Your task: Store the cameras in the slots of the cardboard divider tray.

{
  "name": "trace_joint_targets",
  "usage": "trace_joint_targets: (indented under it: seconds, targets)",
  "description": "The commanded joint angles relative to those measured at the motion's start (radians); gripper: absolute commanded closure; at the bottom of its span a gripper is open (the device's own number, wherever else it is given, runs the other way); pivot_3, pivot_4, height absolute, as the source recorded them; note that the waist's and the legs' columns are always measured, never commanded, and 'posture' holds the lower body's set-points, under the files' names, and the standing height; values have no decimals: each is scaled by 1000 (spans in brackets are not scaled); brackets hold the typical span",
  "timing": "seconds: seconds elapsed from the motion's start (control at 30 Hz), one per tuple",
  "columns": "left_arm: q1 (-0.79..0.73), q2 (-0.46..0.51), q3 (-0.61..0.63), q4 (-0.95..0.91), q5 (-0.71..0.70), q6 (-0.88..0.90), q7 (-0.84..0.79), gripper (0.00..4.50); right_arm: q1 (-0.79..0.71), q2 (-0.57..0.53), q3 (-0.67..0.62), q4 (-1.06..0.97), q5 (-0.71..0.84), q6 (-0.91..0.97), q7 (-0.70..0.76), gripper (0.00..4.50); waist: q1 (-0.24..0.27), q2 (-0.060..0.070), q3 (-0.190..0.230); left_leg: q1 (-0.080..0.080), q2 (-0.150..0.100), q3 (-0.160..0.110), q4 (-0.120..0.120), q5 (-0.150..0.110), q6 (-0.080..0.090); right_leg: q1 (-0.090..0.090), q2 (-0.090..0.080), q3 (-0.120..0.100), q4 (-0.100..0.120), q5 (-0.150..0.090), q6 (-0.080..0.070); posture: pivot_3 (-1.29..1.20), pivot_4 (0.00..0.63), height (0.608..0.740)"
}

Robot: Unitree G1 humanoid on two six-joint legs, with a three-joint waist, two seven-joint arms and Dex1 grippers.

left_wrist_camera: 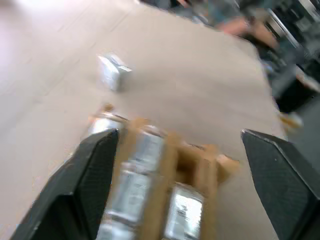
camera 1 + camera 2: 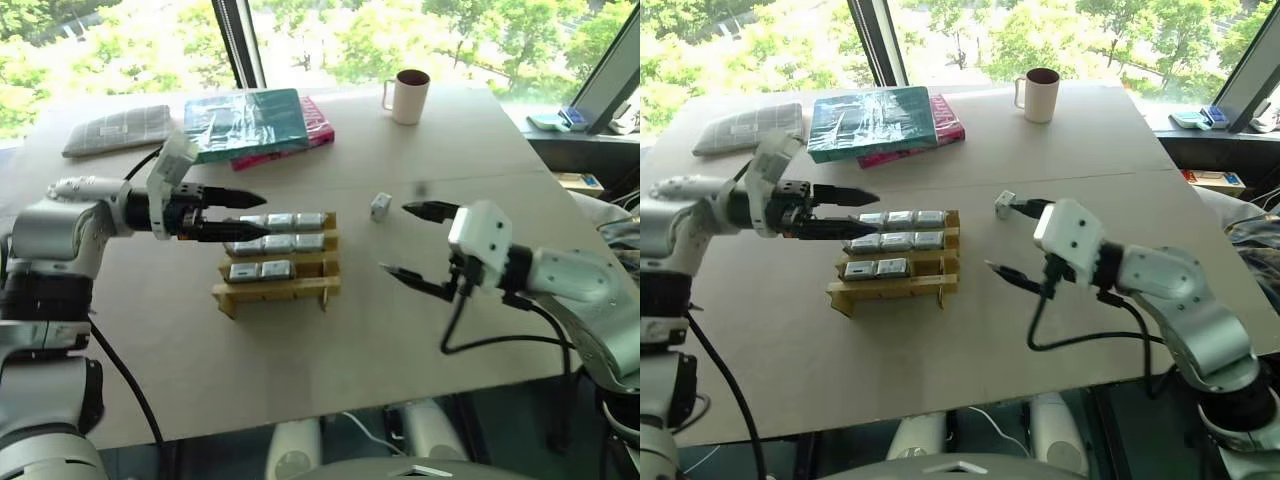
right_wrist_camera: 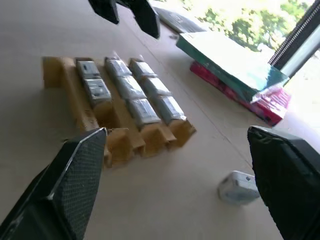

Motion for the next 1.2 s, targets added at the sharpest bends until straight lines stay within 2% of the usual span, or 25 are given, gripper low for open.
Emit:
trace_joint_targets:
  seconds: [0.03,0.13,0.23,0.43,0.6,0.77,1.2]
  targets:
    - [125,-54,165,-51,-39,-127,53,457,-114,79,90,61,-72,220,-132,0,-1,0,0,0,0,1,0,0,0,0,0,0,0,0,0,0,150,740]
    - [249,-56,234,-79,-72,-150,-9,457,-217,220,98,205,-66,367,-211,0,1,-2,0,0,1,1,0,0,0,-1,0,1,0,1,-2,0,150,740]
    - [338,-41,284,-86,-86,-177,-68,457,-324,396,23,377,-95,470,-361,0,2,-2,0,-1,1,2,0,0,0,-1,0,1,-1,2,-4,0,150,740]
    - [428,-35,369,-13,-74,-294,-141,457,-424,565,-45,525,-152,534,-527,0,11,-2,-1,-6,0,1,0,0,0,-3,-2,-2,-4,2,-4,0,150,740]
    - [482,-29,413,50,-79,-355,-205,457,-439,606,-78,567,-190,561,-600,0,3,-2,-1,-7,0,1,-2,0,0,-4,-2,-2,-5,3,-4,0,150,740]
    - [490,-36,434,85,-91,-373,-216,457,-470,625,-104,654,-223,510,-644,0,0,-2,0,-7,1,0,-3,0,0,-6,-1,-3,-4,2,-4,0,150,740]
    - [476,-82,479,-94,-212,-284,-139,457,-516,655,-157,844,-233,398,-658,0,-23,-2,0,-8,1,0,-3,0,0,-6,-2,-3,-4,3,-4,0,150,740]
